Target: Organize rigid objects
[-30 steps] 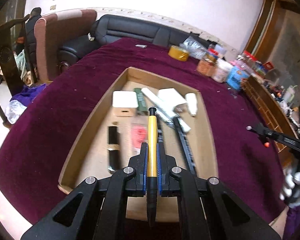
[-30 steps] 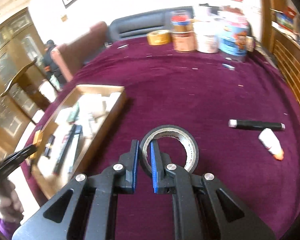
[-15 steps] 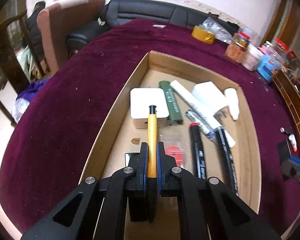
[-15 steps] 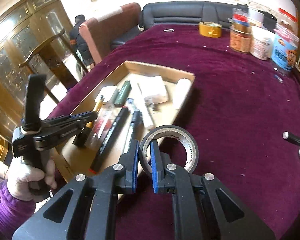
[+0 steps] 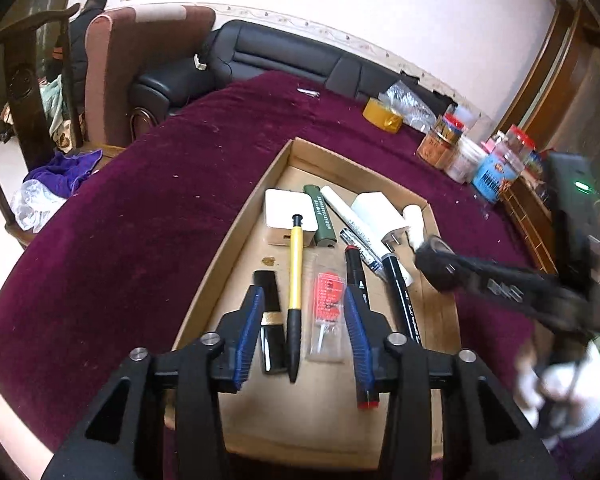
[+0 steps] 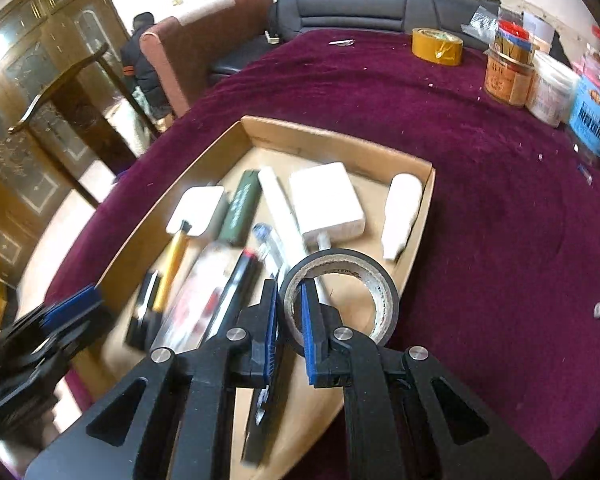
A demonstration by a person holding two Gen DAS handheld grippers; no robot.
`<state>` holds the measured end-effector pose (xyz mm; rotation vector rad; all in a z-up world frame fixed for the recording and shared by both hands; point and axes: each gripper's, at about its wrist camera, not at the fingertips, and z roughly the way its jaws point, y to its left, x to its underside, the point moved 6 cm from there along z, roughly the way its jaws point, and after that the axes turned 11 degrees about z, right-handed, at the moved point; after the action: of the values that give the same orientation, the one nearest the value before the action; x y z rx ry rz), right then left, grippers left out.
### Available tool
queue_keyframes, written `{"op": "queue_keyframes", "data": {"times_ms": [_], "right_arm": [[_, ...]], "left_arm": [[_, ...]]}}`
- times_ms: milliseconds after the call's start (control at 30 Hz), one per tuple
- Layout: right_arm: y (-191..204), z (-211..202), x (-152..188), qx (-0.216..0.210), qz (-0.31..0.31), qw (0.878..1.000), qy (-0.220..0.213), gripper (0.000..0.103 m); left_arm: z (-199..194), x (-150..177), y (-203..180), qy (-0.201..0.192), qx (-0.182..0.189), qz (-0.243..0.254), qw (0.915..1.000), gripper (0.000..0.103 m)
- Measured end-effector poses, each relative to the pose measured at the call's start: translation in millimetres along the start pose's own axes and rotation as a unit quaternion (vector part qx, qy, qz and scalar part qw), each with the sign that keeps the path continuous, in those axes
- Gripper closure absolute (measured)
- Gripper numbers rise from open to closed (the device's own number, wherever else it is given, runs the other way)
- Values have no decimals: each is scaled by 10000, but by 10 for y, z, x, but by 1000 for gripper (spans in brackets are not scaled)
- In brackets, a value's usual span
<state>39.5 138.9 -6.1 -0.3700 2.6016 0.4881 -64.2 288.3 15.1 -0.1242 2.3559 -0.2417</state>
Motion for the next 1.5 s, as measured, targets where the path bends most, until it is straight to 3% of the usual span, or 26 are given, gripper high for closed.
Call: {"op": "queue_keyframes", "data": {"times_ms": [100, 267, 400, 600, 767, 1067, 1500], "right_arm": [[-42, 153, -63, 153, 115, 9998, 114, 94], [-160, 217, -66, -22, 643, 9976, 250, 92], [-203, 99, -75, 32, 723, 9973, 118, 81], [-210, -252, -33, 141, 514, 9979, -355, 59], [-298, -488, 128, 629, 123, 9948, -791, 59], [-743, -819, 432, 1516, -227, 9794, -1313, 60], [-1260, -1113, 567, 1737, -51, 9716, -1605, 57]], "left_arm": [[-54, 20, 51, -38, 24, -74, 10000, 66], [-147, 47, 136, -203, -107, -171, 9996, 65], [-172, 73, 209, -268, -183, -320, 9990, 55], [-204, 125, 204, -288, -300, -369, 9985, 54], [-296, 126, 44, -402, -474, -155, 9979, 46], [-379, 162, -432, -410, -558, 283, 9972, 45], [-347, 192, -1120, -238, -513, 852, 9948, 45]]}}
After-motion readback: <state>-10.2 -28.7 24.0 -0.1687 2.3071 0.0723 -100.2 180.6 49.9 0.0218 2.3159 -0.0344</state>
